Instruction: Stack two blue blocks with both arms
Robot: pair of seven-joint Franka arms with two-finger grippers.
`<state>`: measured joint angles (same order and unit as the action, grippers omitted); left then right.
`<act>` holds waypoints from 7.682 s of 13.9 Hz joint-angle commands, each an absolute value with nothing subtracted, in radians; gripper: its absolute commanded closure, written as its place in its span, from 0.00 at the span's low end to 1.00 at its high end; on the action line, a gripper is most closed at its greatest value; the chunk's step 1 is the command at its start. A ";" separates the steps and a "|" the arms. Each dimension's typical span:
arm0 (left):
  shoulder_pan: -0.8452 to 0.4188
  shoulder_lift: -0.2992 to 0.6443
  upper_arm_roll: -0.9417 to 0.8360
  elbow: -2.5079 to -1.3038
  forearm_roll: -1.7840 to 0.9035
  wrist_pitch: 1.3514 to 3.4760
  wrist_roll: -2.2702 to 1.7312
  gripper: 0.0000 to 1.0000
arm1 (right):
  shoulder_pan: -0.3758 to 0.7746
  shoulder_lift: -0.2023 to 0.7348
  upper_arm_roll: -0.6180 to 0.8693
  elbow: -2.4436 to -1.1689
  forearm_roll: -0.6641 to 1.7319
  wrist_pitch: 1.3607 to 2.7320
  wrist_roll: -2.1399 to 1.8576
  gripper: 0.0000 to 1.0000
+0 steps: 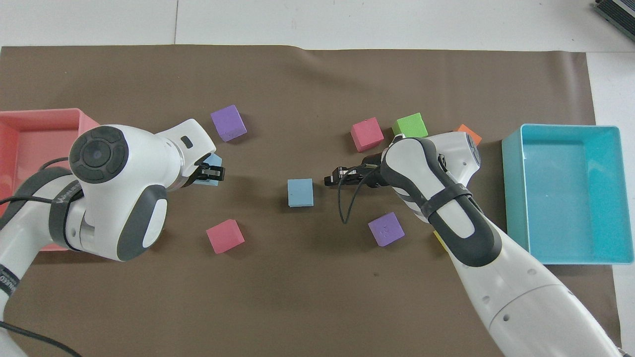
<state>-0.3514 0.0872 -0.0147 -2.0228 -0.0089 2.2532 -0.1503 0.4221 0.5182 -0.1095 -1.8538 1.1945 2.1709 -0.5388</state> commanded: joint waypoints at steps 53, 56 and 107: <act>-0.689 0.301 -0.002 -1.867 0.035 2.290 -0.718 0.39 | 0.423 0.505 -0.107 -1.867 1.195 2.181 -0.560 1.00; -0.689 0.301 -0.002 -1.867 0.035 2.292 -0.718 0.36 | 0.423 0.505 -0.107 -1.867 1.195 2.181 -0.560 1.00; -0.037 -0.028 0.011 -1.511 -0.017 1.545 0.169 0.00 | 0.052 0.054 -0.140 -1.488 -0.046 1.516 -0.130 0.00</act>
<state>-0.0415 -0.0252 0.0172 -1.5246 -0.0005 1.5756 0.1566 0.0606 0.0599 -0.1508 -1.5176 -0.0111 1.5594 -0.1479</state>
